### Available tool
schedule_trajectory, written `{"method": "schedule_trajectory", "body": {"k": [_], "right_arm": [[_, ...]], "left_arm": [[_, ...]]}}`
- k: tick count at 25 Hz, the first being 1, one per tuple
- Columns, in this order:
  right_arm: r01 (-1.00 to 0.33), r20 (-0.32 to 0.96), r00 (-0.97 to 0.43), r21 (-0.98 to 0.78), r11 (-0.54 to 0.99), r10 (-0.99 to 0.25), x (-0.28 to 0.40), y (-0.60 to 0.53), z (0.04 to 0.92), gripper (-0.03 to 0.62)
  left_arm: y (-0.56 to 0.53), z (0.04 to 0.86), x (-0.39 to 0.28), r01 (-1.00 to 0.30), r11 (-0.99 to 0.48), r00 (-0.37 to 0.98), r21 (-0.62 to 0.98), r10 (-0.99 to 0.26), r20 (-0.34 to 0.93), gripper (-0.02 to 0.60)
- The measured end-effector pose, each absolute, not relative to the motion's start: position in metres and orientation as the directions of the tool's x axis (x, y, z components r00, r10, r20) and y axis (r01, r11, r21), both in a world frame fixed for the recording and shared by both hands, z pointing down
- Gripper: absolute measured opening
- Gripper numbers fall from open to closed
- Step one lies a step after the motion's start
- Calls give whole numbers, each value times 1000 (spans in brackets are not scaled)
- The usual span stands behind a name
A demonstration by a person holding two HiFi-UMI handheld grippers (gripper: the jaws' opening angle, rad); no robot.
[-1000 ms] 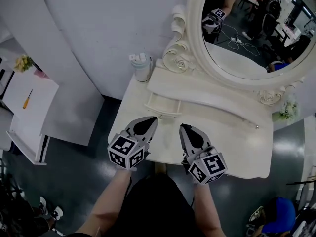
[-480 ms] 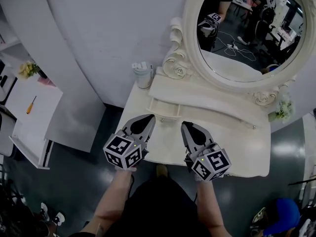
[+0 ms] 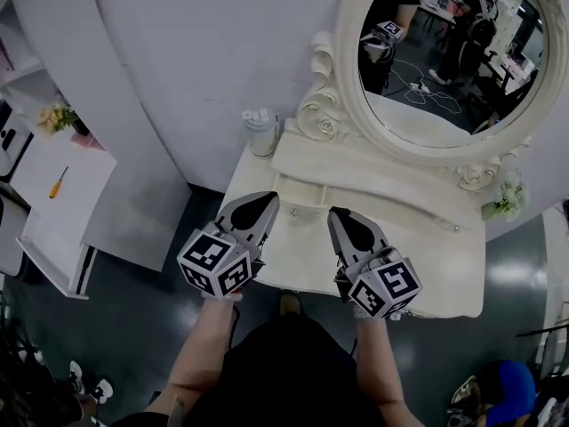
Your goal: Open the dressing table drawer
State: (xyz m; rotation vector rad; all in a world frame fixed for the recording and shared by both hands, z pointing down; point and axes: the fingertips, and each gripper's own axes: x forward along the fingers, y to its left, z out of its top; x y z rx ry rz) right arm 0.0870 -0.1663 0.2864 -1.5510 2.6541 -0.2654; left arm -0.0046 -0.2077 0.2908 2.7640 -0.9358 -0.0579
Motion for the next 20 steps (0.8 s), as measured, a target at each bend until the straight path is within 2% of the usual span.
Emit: {"method": "schedule_trajectory", "body": {"k": [20], "right_arm": [[-851, 33, -510, -164, 499, -860, 85, -176, 277, 3]], "left_arm": [[-218, 278, -6, -588, -774, 797, 235, -604, 5, 0]]}}
